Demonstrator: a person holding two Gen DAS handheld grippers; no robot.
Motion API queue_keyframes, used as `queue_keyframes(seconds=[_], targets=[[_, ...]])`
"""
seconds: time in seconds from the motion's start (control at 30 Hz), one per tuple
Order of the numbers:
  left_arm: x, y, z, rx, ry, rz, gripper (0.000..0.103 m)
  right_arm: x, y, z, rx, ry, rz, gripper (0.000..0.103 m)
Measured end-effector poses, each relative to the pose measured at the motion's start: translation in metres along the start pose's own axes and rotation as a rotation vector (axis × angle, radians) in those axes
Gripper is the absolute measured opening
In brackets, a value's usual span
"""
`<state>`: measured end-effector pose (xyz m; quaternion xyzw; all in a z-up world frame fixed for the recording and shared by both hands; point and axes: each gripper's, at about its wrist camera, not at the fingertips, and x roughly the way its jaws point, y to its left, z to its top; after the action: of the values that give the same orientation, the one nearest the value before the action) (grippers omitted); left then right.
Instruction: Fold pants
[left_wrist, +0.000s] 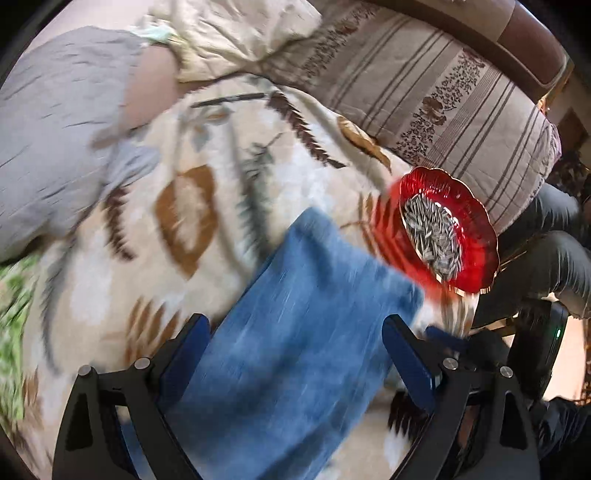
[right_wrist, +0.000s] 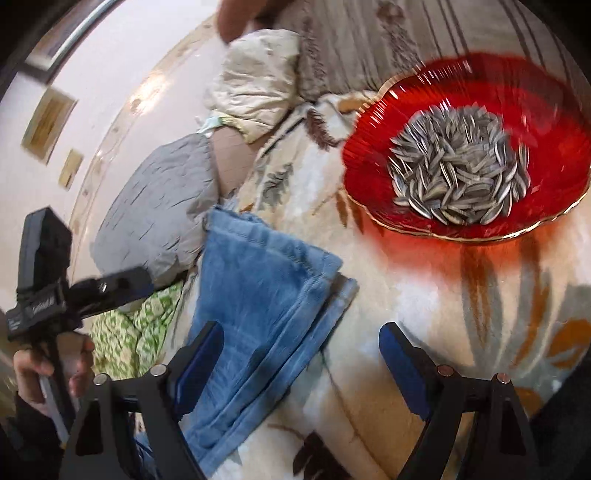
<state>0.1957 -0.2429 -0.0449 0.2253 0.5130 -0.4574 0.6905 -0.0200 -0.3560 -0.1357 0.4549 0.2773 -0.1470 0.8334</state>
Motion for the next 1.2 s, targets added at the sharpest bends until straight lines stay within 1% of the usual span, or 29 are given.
queue_keyframes(seconds=[0.1, 0.23, 0.37, 0.43, 0.47, 0.5, 0.53, 0.57, 0.6, 0.63, 0.7, 0.8, 0.9, 0.97, 1.1, 1.13, 1.2], targets=[[0.027, 0.0, 0.023, -0.002, 0.04, -0.017, 0.094, 0.011, -0.007, 0.005, 0.034, 0.006, -0.004, 0.085], [0.053, 0.003, 0.045, -0.033, 0.07, -0.076, 0.094, 0.024, -0.008, 0.011, 0.046, 0.001, 0.0, 0.078], [0.075, 0.005, 0.059, -0.051, 0.133, -0.065, 0.094, 0.035, -0.007, 0.017, 0.055, -0.006, -0.008, 0.073], [0.083, 0.006, 0.064, -0.064, 0.157, -0.059, 0.094, 0.039, -0.007, 0.019, 0.054, -0.01, -0.011, 0.066], [0.086, 0.006, 0.065, -0.078, 0.174, -0.06, 0.094, 0.042, -0.005, 0.02, 0.047, -0.007, -0.017, 0.055], [0.088, 0.006, 0.066, -0.084, 0.183, -0.066, 0.092, 0.044, -0.005, 0.021, 0.041, -0.005, -0.021, 0.044], [0.089, 0.004, 0.067, -0.08, 0.189, -0.077, 0.073, 0.047, -0.005, 0.021, 0.035, -0.001, -0.019, 0.038], [0.09, 0.001, 0.068, -0.068, 0.194, -0.066, 0.055, 0.048, -0.006, 0.021, 0.024, 0.002, -0.016, 0.03], [0.09, -0.003, 0.068, -0.051, 0.202, -0.03, 0.028, 0.047, -0.006, 0.019, 0.011, -0.005, -0.011, 0.026], [0.089, -0.007, 0.068, -0.035, 0.206, -0.007, 0.025, 0.045, -0.004, 0.019, -0.004, -0.019, -0.004, 0.025], [0.086, -0.012, 0.067, 0.005, 0.201, 0.011, 0.019, 0.04, 0.002, 0.018, -0.052, -0.045, -0.008, 0.024], [0.071, -0.011, 0.063, 0.004, 0.165, -0.001, 0.017, 0.03, 0.016, 0.015, -0.141, -0.089, -0.017, 0.023], [0.046, -0.007, 0.054, -0.009, 0.109, -0.048, 0.017, 0.014, 0.034, 0.006, -0.262, -0.154, -0.042, 0.023], [0.025, -0.001, 0.044, -0.034, 0.055, -0.093, 0.017, 0.002, 0.052, -0.005, -0.381, -0.219, -0.065, 0.023], [-0.012, 0.021, 0.013, -0.106, -0.044, -0.192, 0.017, -0.017, 0.089, -0.035, -0.617, -0.33, -0.096, 0.023], [-0.023, 0.031, 0.0, -0.128, -0.074, -0.221, 0.017, -0.022, 0.1, -0.048, -0.693, -0.361, -0.097, 0.023], [-0.034, 0.048, -0.023, -0.177, -0.112, -0.266, 0.017, -0.025, 0.116, -0.068, -0.802, -0.395, -0.099, 0.023]])
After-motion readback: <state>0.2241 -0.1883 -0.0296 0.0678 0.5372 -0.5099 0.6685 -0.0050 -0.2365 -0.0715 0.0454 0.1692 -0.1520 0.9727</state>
